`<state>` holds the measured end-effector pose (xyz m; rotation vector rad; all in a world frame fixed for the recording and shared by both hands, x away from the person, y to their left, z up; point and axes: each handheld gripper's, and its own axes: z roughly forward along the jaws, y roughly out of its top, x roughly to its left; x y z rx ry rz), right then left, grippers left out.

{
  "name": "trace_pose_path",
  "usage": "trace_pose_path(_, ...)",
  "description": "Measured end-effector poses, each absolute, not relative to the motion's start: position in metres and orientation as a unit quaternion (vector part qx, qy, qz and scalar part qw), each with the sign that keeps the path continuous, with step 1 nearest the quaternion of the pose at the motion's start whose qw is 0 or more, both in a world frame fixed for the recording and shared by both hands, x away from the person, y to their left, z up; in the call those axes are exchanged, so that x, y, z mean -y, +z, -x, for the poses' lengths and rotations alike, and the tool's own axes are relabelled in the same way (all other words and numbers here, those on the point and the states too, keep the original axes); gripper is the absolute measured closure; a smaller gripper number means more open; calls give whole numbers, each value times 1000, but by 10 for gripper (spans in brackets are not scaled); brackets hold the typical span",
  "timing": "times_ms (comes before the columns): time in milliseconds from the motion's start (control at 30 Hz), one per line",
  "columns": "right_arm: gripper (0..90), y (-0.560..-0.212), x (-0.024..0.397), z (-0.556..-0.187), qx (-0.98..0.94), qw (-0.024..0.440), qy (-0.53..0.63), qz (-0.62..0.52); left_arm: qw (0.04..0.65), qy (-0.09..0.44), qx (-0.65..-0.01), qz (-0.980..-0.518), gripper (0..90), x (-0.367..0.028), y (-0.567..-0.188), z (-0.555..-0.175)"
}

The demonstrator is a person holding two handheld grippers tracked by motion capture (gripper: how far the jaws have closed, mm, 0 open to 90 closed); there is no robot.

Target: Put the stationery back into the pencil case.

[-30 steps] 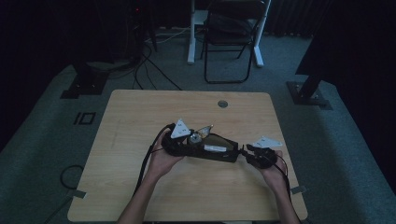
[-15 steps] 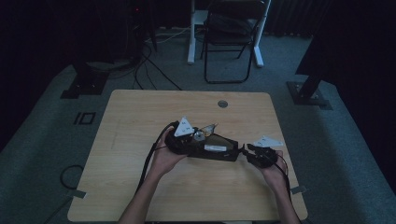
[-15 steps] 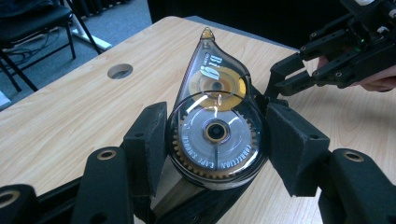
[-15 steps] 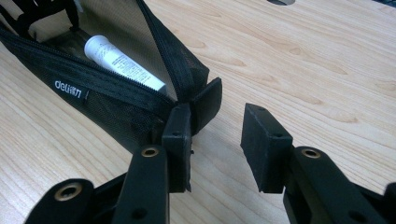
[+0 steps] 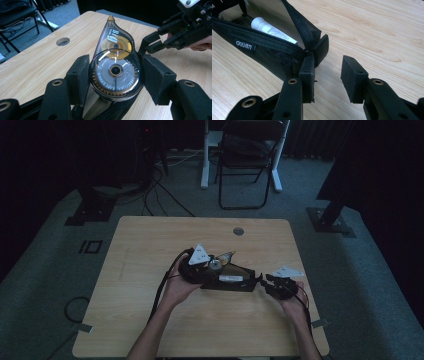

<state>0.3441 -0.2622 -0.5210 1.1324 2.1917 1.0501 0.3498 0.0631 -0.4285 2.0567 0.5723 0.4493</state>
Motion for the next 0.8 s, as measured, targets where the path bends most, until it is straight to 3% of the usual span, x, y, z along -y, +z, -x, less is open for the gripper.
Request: trace_pose_path(800,602,-531,266,-346,-796,220,381,-417,473,178,-221,-834,416,-50,-426,-361)
